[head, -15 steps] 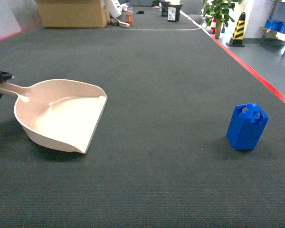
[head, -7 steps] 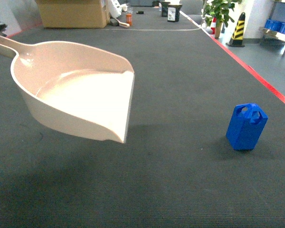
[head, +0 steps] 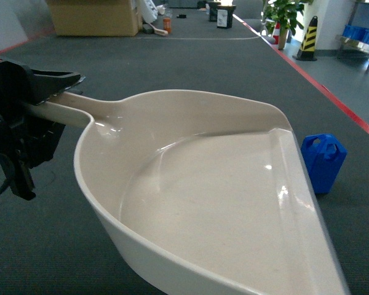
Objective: Place part in tray to right shelf
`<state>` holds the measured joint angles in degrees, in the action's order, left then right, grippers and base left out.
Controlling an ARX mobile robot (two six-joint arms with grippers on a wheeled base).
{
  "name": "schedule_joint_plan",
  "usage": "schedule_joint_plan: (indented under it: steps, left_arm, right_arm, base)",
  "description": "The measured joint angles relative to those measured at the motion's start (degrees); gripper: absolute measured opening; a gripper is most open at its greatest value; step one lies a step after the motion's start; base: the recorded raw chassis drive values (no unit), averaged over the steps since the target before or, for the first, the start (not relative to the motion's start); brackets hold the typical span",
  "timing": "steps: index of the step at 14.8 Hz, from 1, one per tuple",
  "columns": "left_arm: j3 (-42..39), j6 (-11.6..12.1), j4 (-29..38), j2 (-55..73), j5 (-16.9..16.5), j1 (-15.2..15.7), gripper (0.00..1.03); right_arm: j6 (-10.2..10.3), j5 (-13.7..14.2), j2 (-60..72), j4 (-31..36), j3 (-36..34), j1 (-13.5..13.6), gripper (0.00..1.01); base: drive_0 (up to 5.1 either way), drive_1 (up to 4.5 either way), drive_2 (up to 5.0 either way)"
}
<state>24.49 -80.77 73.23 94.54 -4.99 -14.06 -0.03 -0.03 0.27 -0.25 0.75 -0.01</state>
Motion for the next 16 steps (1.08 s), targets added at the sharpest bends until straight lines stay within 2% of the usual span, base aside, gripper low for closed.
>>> schedule_joint_plan:
  steps: [2, 3, 7, 10, 13, 14, 15, 16]
  left_arm:
    - [1.16, -1.33, 0.33, 2.80, 1.01, -3.17, 0.13]
    - [2.54, -1.57, 0.04, 4.87, 1.03, -3.74, 0.13]
    - [7.89, -4.13, 0.07, 7.10, 0.90, -4.48, 0.12]
    - [8.37, -5.77, 0.15, 6.71, 0.74, -6.43, 0.12]
    - [7.85, -5.79, 0.11, 6.56, 1.14, -6.14, 0.12]
    - [7.85, -5.79, 0.11, 6.56, 1.11, -6.14, 0.12]
    - [7.85, -5.79, 0.11, 6.56, 1.01, -6.16, 0.12]
    - [7.85, -5.79, 0.13, 6.54, 1.05, -6.21, 0.12]
  right_arm:
    - [0.00, 0.00, 0.00, 0.00, 0.00, 0.00, 0.98]
    - [0.00, 0.00, 0.00, 0.02, 0.02, 0.00, 0.98]
    - [0.00, 0.00, 0.00, 0.02, 0.00, 0.00, 0.98]
    - [0.00, 0.00, 0.00, 0.00, 0.00, 0.00, 0.98]
    - [0.00, 0.00, 0.00, 0.00, 0.02, 0.00, 0.98]
    - [-0.31, 0.52, 0.33, -1.75, 0.28, 0.13, 0.98]
    - [-1.70, 2.67, 5.57, -8.81, 3.23, 0.87, 0.98]
    - [-2.84, 2.78, 13.44, -6.73, 4.96, 0.50, 0.98]
  base:
    - [0.0, 0.00, 0.0]
    - [0.0, 0.00, 0.0]
    - [0.0, 0.00, 0.0]
    - [0.0, 0.00, 0.0]
    - [0.0, 0.00, 0.0]
    - [0.0, 0.00, 0.0]
    - [0.0, 0.00, 0.0]
    - [0.0, 0.00, 0.0]
